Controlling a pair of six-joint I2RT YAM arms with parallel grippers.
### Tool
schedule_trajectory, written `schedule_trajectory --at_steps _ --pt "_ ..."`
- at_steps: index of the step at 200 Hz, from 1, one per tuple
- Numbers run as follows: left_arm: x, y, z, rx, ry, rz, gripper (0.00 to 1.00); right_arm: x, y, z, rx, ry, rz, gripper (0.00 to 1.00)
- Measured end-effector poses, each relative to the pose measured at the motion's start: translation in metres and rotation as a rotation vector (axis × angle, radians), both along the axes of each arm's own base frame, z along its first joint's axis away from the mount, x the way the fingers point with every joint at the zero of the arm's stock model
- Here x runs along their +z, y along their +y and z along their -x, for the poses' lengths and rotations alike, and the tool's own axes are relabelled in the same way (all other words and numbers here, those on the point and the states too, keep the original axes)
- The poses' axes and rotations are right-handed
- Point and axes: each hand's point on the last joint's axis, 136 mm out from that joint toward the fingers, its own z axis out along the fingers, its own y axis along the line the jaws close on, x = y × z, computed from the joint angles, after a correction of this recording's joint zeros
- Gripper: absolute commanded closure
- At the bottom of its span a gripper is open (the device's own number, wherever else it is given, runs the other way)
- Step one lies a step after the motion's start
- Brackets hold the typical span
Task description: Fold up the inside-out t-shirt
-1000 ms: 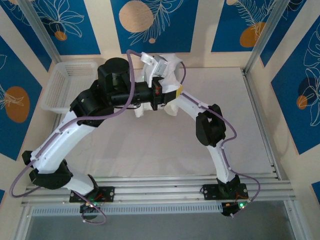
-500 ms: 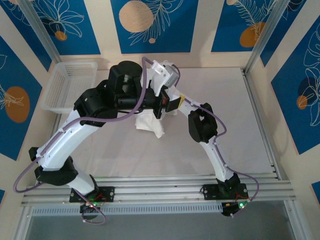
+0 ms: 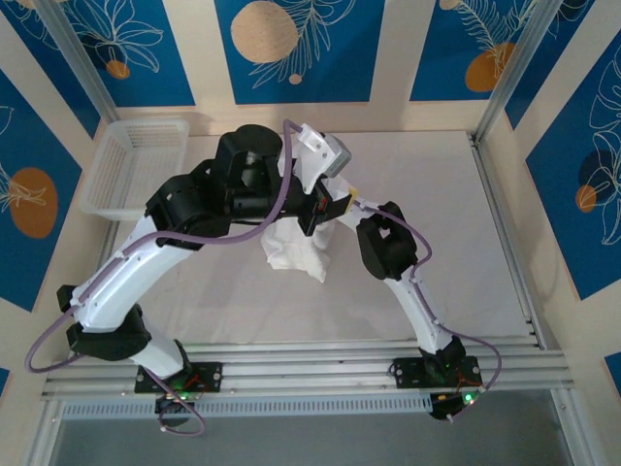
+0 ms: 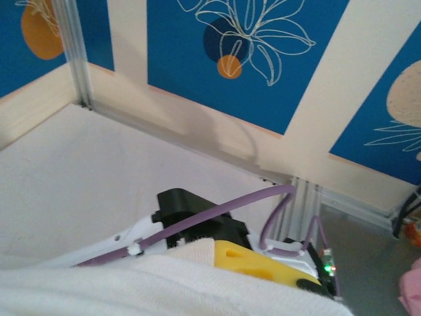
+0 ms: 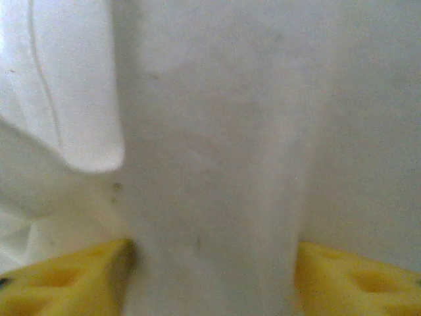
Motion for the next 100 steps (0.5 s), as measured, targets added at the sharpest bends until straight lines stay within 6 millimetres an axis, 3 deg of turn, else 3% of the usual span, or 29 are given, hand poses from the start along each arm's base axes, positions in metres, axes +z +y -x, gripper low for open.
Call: schedule_trajectory --at_steps 14,58,80,100 --pt "-0.004 0.003 -0.007 0.048 -0.019 -0.011 1.00 0.001 0.002 0.004 -0.001 0.016 -0.039 1.00" --pt "-0.002 0.028 -0.052 0.313 -0.097 -0.036 1.00 0.005 0.004 0.038 0.030 0.061 -0.151 1.00" --pt "-0.001 0.062 -0.096 0.491 -0.091 -0.039 1.00 0.017 -0.002 0.077 0.061 0.073 -0.192 1.00" --pt "-0.007 0.106 -0.143 0.664 -0.051 -0.039 1.00 0.049 -0.001 0.112 0.111 0.021 -0.264 1.00"
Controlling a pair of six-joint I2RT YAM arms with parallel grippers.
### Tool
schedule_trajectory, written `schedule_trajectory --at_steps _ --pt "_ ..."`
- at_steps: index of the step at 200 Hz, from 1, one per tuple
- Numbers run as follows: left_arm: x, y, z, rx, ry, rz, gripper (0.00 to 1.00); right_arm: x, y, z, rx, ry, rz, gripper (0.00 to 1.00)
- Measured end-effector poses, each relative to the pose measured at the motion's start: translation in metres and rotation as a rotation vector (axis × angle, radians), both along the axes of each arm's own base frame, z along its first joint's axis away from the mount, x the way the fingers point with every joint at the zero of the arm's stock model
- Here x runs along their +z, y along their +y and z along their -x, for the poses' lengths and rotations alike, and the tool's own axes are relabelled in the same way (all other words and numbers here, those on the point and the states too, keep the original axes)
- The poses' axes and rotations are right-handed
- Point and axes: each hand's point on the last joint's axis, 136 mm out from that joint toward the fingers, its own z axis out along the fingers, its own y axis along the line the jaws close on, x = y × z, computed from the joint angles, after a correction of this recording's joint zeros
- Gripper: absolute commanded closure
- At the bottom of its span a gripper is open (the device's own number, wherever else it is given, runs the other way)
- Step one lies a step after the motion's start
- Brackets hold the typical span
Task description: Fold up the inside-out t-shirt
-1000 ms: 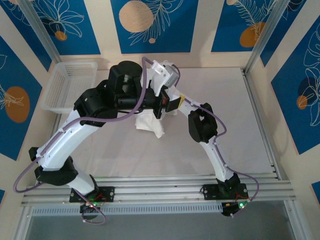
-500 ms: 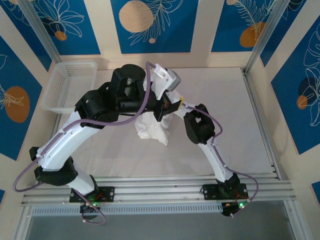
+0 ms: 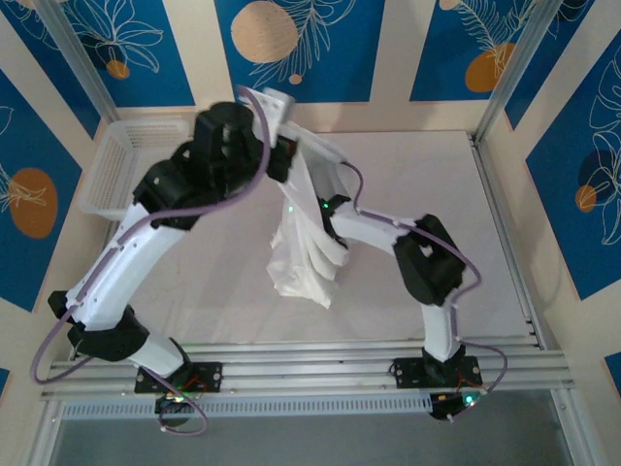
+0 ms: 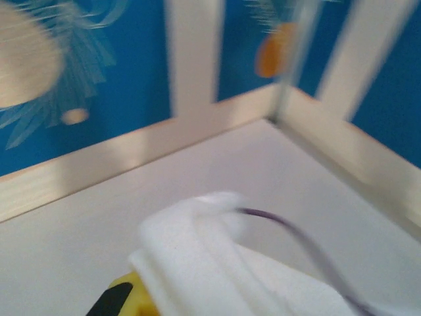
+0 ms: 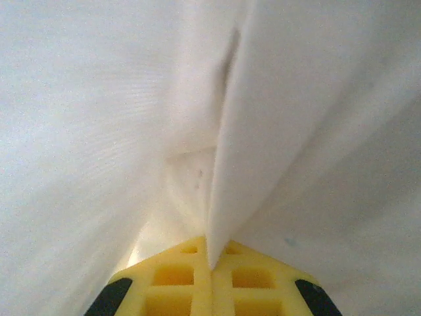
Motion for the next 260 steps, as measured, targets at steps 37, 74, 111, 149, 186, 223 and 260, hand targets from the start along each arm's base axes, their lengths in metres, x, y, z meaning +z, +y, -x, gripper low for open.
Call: schedule_trajectory --at_steps 37,74,111,149,186,223,260 --pt "-0.067 0.052 -0.058 0.182 0.153 -0.023 1.00 0.085 -0.005 0.022 -0.027 -0.169 -0.194 1.00" --pt "-0.205 0.054 -0.057 0.177 0.442 -0.103 1.00 0.175 -0.025 -0.001 -0.156 -0.371 -0.388 1.00" --pt "-0.295 0.069 -0.032 0.215 0.652 -0.150 0.64 0.231 -0.038 -0.018 -0.254 -0.490 -0.537 1.00" --pt "-0.273 0.101 -0.028 0.287 0.628 -0.059 0.34 0.254 -0.048 -0.028 -0.340 -0.546 -0.590 1.00" --pt "-0.186 0.061 0.008 -0.022 0.526 0.218 0.23 0.255 -0.054 -0.033 -0.399 -0.542 -0.593 1.00" --pt "-0.195 0.019 0.021 -0.191 0.561 0.269 0.26 0.264 -0.057 -0.039 -0.457 -0.503 -0.662 1.00" --pt "-0.319 0.067 -0.010 0.138 0.746 0.085 0.32 0.276 -0.068 -0.042 -0.516 -0.436 -0.744 1.00"
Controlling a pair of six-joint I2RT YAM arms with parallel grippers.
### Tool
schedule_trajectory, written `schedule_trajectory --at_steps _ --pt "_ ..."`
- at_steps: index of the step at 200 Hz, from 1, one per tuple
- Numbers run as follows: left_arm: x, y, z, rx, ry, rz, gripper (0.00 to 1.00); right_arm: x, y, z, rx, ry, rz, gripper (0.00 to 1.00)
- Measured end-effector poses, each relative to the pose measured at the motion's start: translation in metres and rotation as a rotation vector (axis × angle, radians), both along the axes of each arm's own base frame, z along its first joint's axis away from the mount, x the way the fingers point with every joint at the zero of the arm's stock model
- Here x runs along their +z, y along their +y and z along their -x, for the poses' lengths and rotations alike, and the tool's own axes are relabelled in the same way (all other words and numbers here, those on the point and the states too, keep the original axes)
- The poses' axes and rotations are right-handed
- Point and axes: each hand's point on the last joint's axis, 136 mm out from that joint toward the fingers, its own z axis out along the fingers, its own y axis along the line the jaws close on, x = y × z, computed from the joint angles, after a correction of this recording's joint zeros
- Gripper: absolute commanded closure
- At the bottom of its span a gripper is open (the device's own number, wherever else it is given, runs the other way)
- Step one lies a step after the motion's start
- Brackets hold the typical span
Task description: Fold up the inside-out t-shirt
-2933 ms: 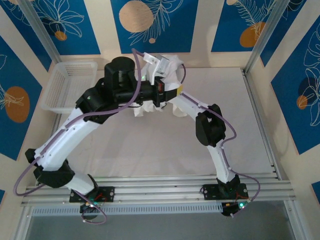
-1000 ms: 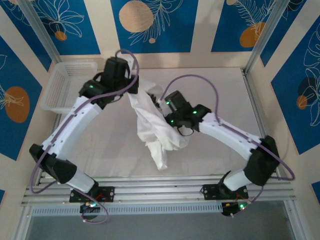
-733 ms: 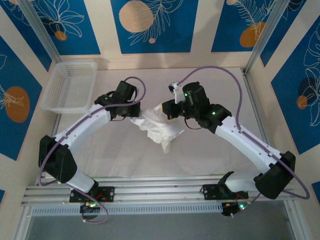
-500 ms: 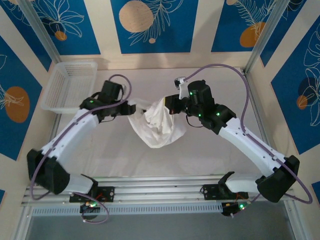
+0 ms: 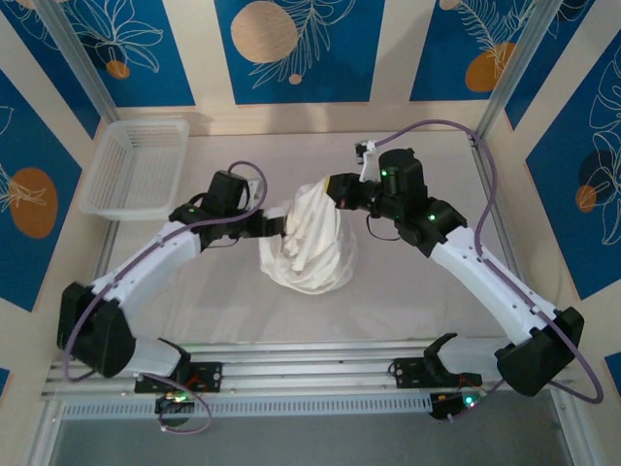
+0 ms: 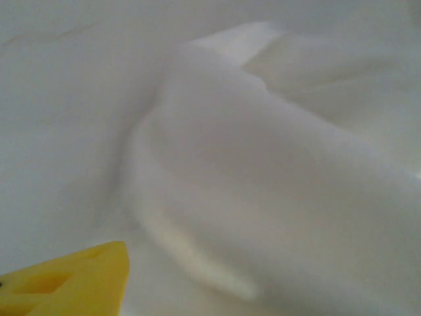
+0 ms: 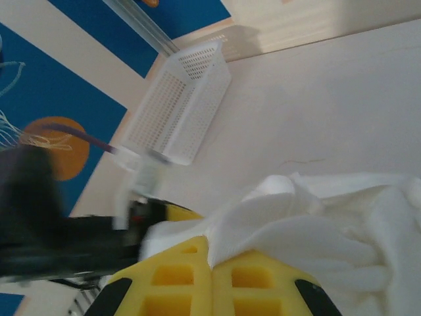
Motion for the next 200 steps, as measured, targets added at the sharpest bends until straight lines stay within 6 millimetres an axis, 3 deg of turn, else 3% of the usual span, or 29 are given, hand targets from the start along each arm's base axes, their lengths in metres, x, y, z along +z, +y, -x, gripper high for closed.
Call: schedule_trajectory --at_steps 20,31,48,62,84,110,123,134,155,178,200 --pt "-0.081 0.063 0.004 0.200 0.198 -0.065 0.31 0.023 -0.025 -0.003 -0.043 0.004 -0.101 1.00" --pt "-0.106 0.087 0.017 0.274 0.282 -0.060 0.30 0.041 -0.043 -0.004 -0.077 -0.017 -0.158 1.00" --pt "-0.113 0.096 0.027 0.304 0.324 -0.023 0.26 0.061 -0.072 -0.004 -0.135 -0.056 -0.215 1.00" --pt "-0.093 0.081 0.025 0.245 0.277 0.062 0.22 0.070 -0.098 -0.006 -0.201 -0.071 -0.242 1.00" --pt "-0.030 0.048 0.015 0.076 0.097 0.249 0.09 0.059 -0.118 -0.017 -0.253 -0.035 -0.248 1.00" --pt "0.045 0.015 0.018 -0.131 -0.120 0.450 0.01 0.008 -0.112 -0.029 -0.236 0.120 -0.250 1.00" --pt "0.067 0.008 0.022 -0.191 -0.181 0.500 0.01 -0.017 -0.111 -0.032 -0.242 0.199 -0.240 1.00" --pt "0.075 0.007 0.022 -0.207 -0.201 0.521 0.02 -0.025 -0.119 -0.035 -0.267 0.230 -0.235 1.00" --pt "0.083 0.006 0.022 -0.217 -0.201 0.559 0.10 -0.032 -0.164 -0.045 -0.387 0.238 -0.247 1.00" --pt "0.090 0.010 0.021 -0.220 -0.182 0.489 0.31 -0.048 -0.242 -0.058 -0.577 0.257 -0.236 1.00" --pt "0.102 0.017 0.013 -0.234 -0.211 0.312 0.33 -0.077 -0.290 -0.064 -0.695 0.325 -0.227 1.00"
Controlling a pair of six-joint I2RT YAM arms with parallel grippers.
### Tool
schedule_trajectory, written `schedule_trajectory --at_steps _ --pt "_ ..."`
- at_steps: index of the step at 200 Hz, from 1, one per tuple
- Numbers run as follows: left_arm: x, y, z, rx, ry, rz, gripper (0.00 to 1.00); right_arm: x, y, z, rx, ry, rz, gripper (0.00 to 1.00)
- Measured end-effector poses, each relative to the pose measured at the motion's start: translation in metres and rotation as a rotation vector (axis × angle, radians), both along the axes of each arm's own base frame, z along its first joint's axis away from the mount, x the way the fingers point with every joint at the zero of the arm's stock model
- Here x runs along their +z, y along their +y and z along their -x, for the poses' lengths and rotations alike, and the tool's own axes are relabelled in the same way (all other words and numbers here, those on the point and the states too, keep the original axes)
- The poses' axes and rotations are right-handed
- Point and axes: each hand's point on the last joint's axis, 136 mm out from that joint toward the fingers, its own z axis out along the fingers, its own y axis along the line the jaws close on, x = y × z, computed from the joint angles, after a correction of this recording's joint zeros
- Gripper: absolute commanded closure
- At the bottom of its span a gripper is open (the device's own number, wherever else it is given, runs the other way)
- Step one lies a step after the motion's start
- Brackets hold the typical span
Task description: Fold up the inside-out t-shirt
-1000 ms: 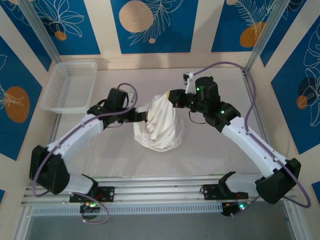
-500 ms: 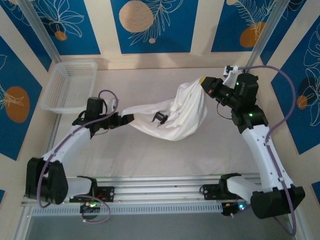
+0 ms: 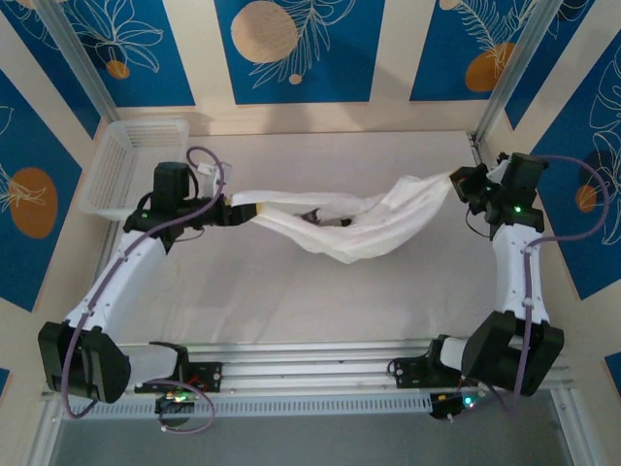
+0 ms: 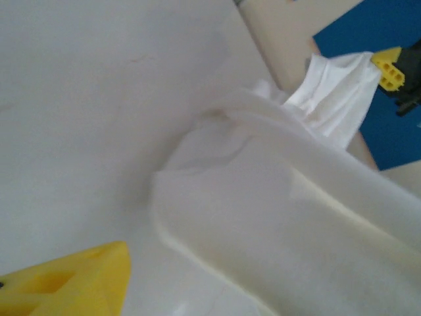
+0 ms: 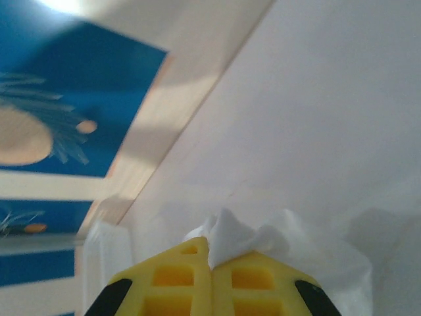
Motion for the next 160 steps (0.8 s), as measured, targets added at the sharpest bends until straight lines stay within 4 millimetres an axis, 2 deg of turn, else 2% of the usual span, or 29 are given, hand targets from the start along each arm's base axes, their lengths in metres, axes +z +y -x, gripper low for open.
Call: schedule_trajectory --at_steps 11,27,54,74,89,107,125,142,160 --pt "-0.001 0.002 0.003 -0.005 -0.008 -0.090 0.30 -0.011 -0.007 0.000 -0.011 0.034 -0.004 1.00" --pt "-0.016 -0.007 0.022 -0.098 -0.015 -0.273 0.22 -0.018 -0.007 -0.001 0.001 0.052 -0.005 1.00" --pt "-0.063 -0.015 0.059 -0.318 0.004 -0.544 0.13 -0.019 -0.004 -0.001 0.025 0.050 0.008 1.00" --pt "-0.093 -0.001 0.076 -0.434 -0.011 -0.700 0.04 -0.022 -0.013 0.003 0.012 0.063 0.025 1.00" --pt "-0.108 0.015 0.085 -0.490 -0.060 -0.809 0.01 -0.021 -0.034 0.009 -0.043 0.075 0.024 1.00" --pt "-0.113 0.030 0.094 -0.532 -0.139 -0.884 0.01 -0.016 -0.073 0.020 -0.148 0.074 0.023 1.00" --pt "-0.109 0.040 0.100 -0.558 -0.241 -0.926 0.01 -0.006 -0.102 0.028 -0.226 0.061 0.040 1.00" --pt "-0.106 0.050 0.102 -0.578 -0.313 -0.980 0.01 0.000 -0.111 0.029 -0.251 0.049 0.051 1.00" --pt "-0.107 0.054 0.100 -0.588 -0.344 -1.016 0.01 0.000 -0.105 0.027 -0.231 0.044 0.048 1.00"
